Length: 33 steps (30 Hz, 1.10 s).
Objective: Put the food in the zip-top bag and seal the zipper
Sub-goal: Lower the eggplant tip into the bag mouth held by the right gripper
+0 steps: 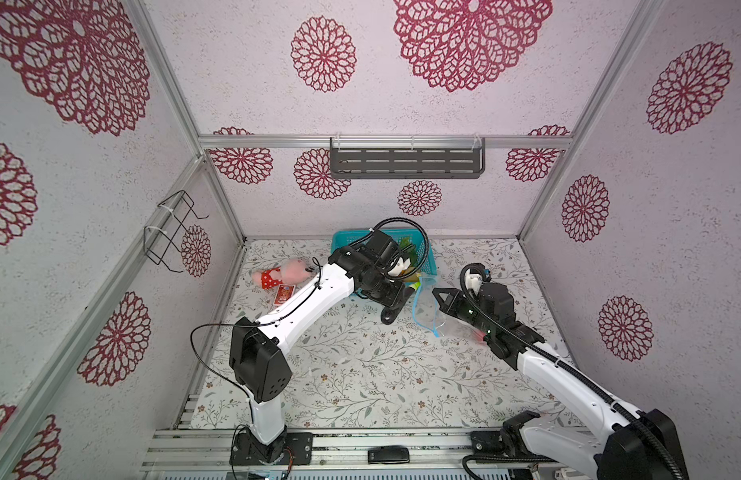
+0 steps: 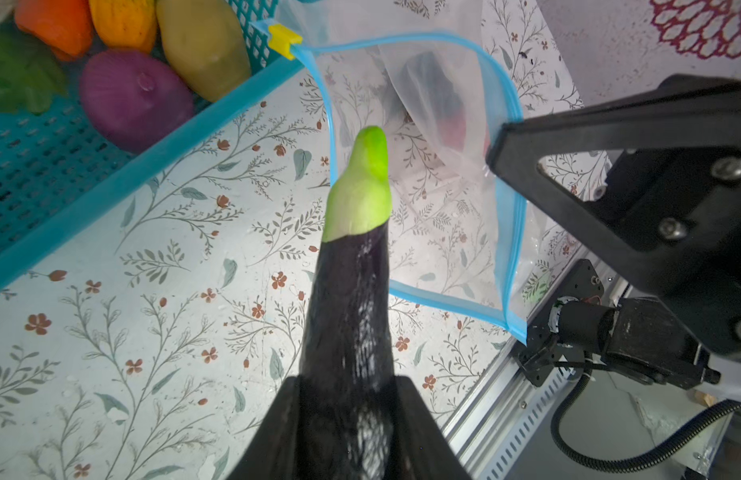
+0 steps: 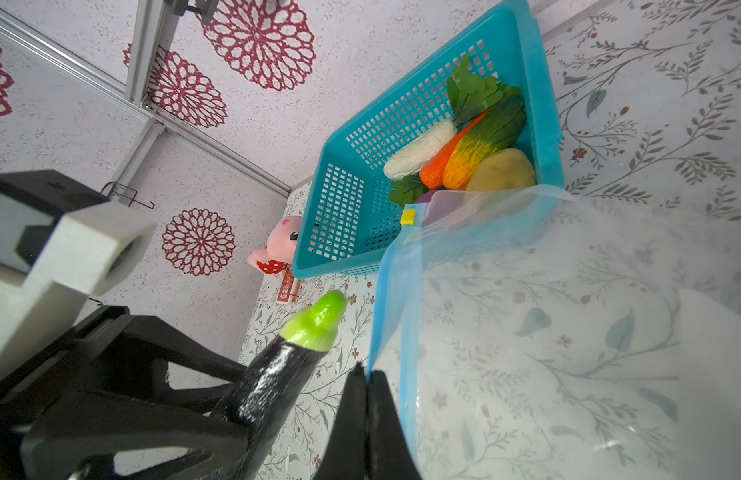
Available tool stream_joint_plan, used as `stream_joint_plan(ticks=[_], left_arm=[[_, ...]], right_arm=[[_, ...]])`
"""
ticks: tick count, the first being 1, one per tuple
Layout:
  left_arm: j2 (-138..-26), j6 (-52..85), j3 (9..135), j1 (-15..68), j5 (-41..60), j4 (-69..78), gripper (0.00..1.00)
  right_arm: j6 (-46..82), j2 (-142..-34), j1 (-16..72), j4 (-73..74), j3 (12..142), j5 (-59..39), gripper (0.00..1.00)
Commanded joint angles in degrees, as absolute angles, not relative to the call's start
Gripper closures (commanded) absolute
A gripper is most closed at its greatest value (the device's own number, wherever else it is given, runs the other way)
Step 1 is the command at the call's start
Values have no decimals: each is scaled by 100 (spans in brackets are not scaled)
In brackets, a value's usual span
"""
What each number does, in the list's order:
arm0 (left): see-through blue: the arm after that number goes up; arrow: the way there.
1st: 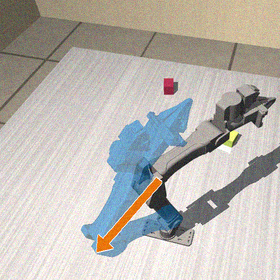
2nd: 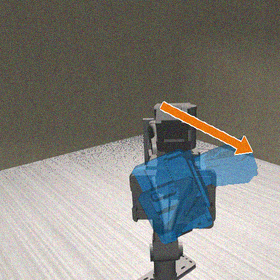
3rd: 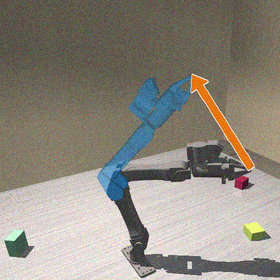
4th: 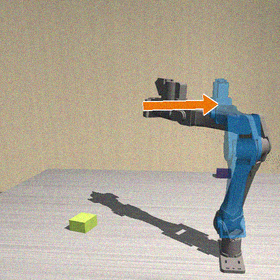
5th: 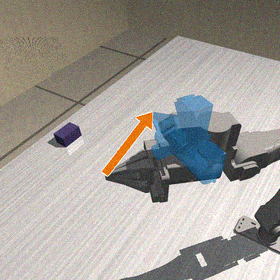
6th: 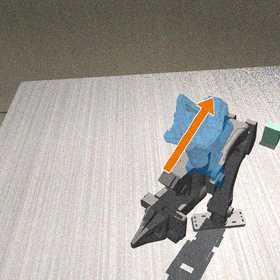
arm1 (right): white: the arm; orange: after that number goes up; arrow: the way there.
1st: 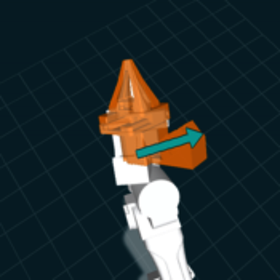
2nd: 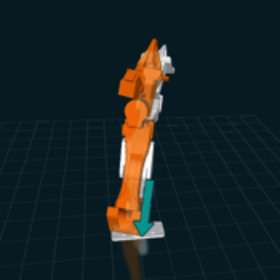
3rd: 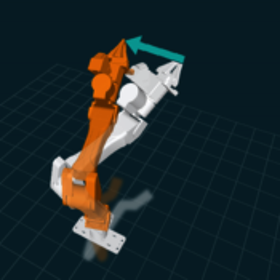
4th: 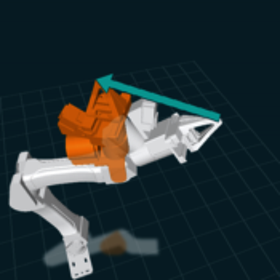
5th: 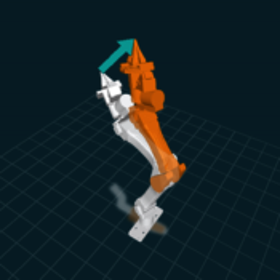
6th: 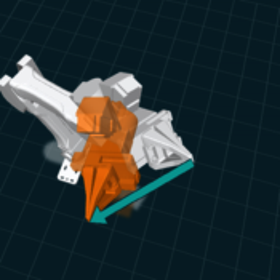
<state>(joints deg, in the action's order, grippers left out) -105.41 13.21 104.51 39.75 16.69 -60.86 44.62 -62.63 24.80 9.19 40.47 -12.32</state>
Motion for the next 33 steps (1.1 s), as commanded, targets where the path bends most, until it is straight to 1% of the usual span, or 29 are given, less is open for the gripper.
stream_joint_plan(ticks=[1,33], left_arm=[[-10589,1213,10408,3991,1820,-6058,68],[-11625,1456,11036,4016,2134,-5603,68]], right_arm=[[4351,-6167,2484,1178,4064,-1221,100],[4491,-6122,2572,1456,3872,-1336,100]])
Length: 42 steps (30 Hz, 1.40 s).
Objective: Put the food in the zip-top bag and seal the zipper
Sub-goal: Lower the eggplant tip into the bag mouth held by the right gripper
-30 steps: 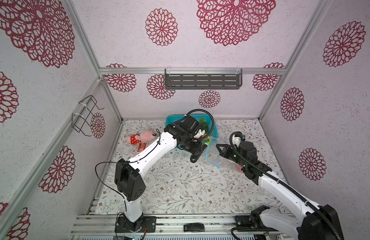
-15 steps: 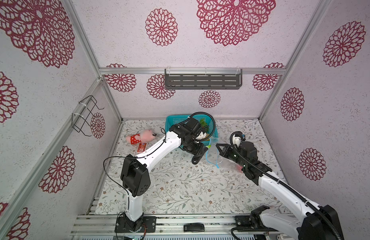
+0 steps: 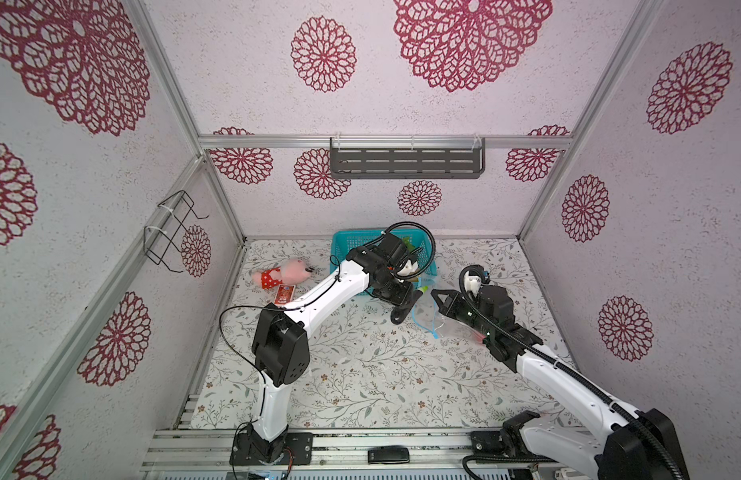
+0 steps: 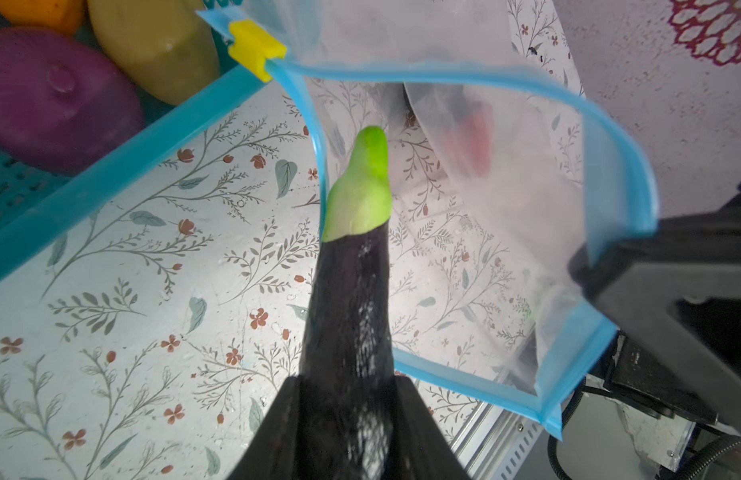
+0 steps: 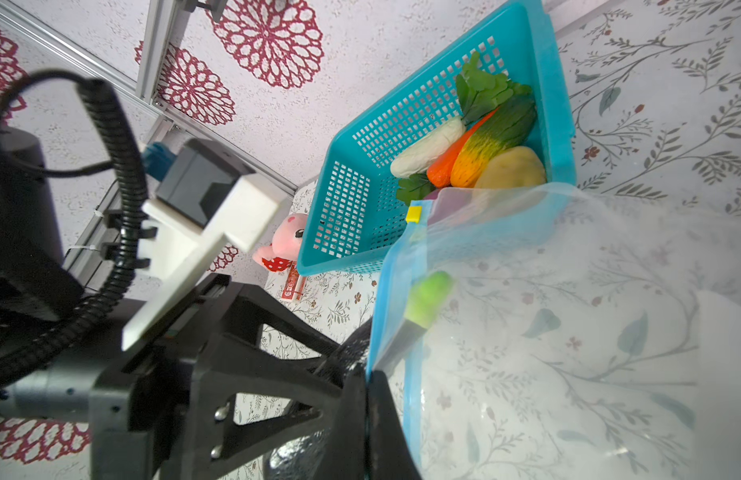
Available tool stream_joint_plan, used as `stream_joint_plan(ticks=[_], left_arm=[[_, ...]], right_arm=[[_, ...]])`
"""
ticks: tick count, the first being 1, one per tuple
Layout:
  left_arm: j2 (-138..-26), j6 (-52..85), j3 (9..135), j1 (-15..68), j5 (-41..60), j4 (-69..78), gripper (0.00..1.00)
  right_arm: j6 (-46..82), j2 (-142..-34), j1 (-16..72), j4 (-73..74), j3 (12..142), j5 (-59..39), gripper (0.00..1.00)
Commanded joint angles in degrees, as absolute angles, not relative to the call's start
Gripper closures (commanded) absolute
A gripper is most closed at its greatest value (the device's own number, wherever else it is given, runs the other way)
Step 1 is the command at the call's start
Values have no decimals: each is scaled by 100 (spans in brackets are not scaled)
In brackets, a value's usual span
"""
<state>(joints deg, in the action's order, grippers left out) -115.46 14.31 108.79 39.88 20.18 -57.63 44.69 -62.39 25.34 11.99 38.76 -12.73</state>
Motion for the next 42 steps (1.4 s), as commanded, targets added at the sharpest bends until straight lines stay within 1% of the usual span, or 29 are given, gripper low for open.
stream_joint_plan(ticks=[1,24,42], left_arm=[[-11653,1459,11068,4023,2142,-5592,68],[-11889,2069,11162,4043,2004,-4861,68],[-12090,2289,11302,4104,1877,-4728,65]], right_arm=[[4491,-6122,2577,1458,3876,-1336,100],[4540,-6124,2710,1497,3847,-1266,100],[4553,-6173,2808,1547,3852,-1217,100]])
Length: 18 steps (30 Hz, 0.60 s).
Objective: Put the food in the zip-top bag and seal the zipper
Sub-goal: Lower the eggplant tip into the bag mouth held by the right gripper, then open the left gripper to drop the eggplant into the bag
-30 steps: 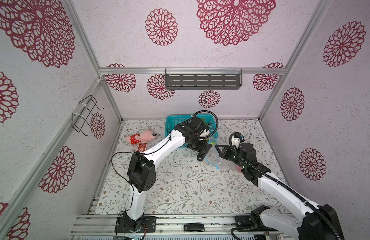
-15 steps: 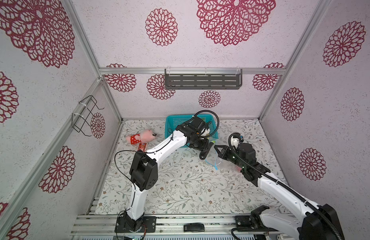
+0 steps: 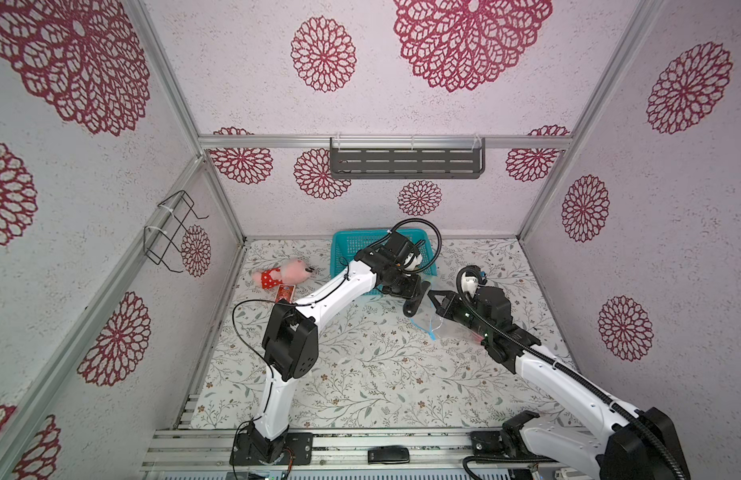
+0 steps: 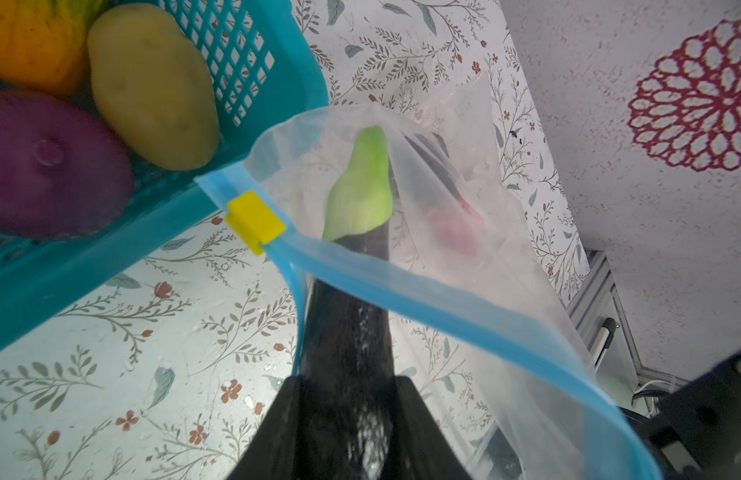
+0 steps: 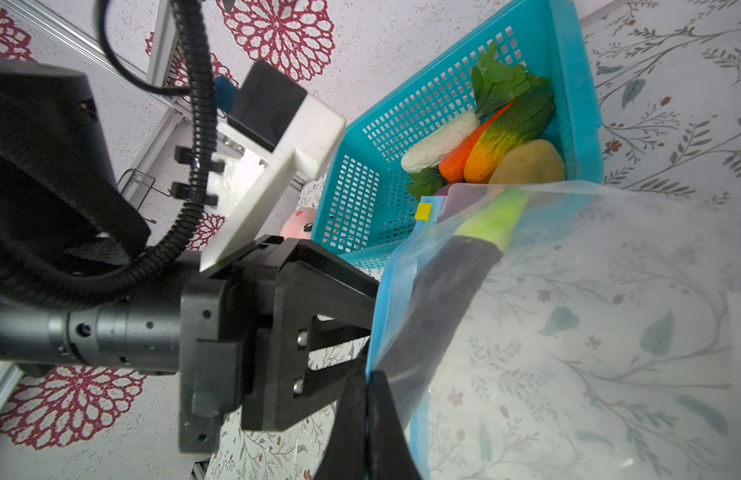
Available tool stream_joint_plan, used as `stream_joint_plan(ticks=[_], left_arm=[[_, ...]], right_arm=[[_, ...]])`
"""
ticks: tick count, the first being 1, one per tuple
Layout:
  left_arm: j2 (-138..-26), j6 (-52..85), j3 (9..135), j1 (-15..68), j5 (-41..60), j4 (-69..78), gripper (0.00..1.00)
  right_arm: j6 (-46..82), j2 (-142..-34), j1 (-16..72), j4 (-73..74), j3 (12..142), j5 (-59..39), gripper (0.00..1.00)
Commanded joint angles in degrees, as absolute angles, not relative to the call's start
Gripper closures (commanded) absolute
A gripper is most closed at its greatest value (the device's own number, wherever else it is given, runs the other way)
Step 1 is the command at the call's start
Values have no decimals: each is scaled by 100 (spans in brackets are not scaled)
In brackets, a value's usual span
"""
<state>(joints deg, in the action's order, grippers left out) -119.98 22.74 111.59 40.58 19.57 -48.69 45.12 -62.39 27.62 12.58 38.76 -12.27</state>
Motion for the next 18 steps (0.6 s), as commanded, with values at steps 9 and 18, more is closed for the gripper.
stream_joint_plan(ticks=[9,18], left_arm=[[-12171,2290,11307,4113,1860,-4755,61],[-12227,2240,11408,4122,1863,-4820,57]], right_arm=[[4553,-6210,2816,1565,3883,-1221,100],[4536,-6233,2824,1551,3920,-1222,100]])
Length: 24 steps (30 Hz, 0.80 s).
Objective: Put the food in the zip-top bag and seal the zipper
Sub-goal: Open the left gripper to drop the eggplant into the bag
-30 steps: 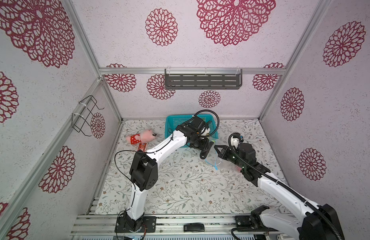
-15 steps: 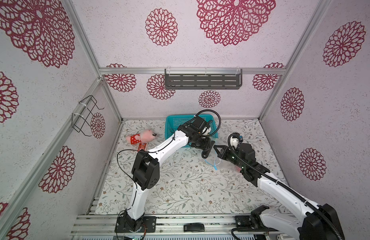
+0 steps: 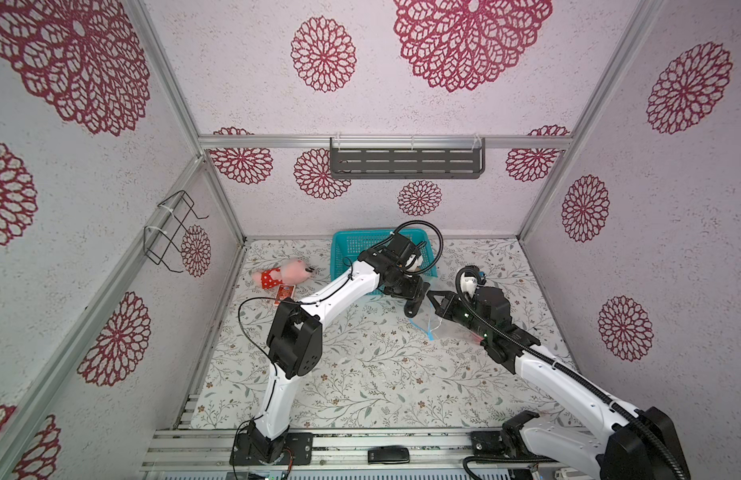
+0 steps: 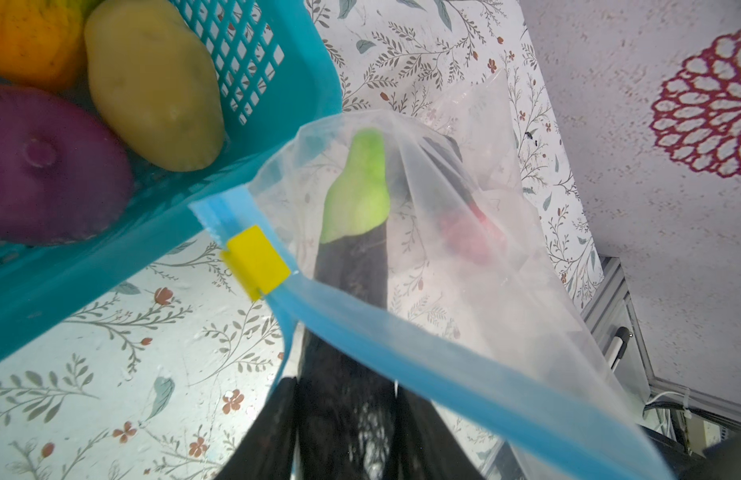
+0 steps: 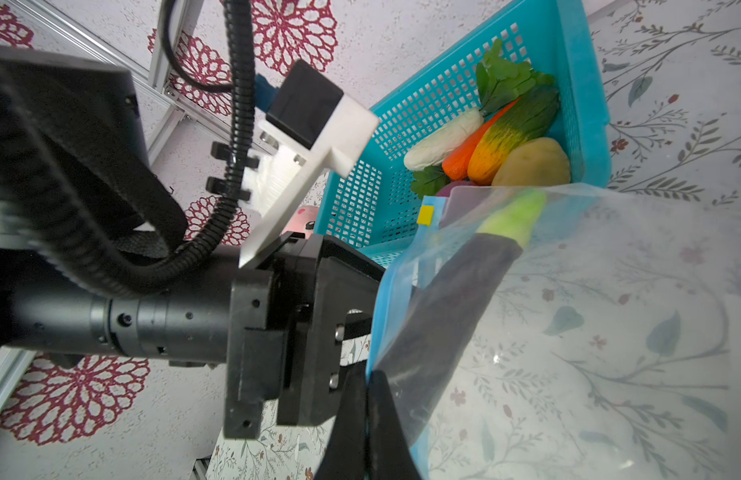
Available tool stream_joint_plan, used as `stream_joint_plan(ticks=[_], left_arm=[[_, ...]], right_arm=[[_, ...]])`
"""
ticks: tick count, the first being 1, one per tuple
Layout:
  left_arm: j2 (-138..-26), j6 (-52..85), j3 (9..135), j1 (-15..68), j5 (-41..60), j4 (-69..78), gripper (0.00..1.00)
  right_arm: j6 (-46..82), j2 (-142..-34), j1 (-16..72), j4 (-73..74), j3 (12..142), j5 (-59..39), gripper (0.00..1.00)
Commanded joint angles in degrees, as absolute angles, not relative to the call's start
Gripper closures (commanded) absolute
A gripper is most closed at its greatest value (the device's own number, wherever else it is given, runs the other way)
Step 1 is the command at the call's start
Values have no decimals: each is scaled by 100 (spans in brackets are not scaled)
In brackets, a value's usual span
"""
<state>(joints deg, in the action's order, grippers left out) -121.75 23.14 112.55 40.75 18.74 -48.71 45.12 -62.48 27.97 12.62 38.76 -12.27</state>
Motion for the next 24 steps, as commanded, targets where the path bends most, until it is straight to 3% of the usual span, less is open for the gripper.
stream_joint_plan(ticks=[1,9,24], left_arm=[[-12233,2233,11408,4122,1859,-4829,56],[-12209,2191,11408,4122,1803,-4871,46],[-11779,2145,11201,4114,1612,-4841,44]], right_arm=[[4530,-6233,2825,1550,3924,-1213,100],[4511,-6282,2822,1534,3959,-1230,100],[4510,-6243,2827,1497,3931,-1204,100]])
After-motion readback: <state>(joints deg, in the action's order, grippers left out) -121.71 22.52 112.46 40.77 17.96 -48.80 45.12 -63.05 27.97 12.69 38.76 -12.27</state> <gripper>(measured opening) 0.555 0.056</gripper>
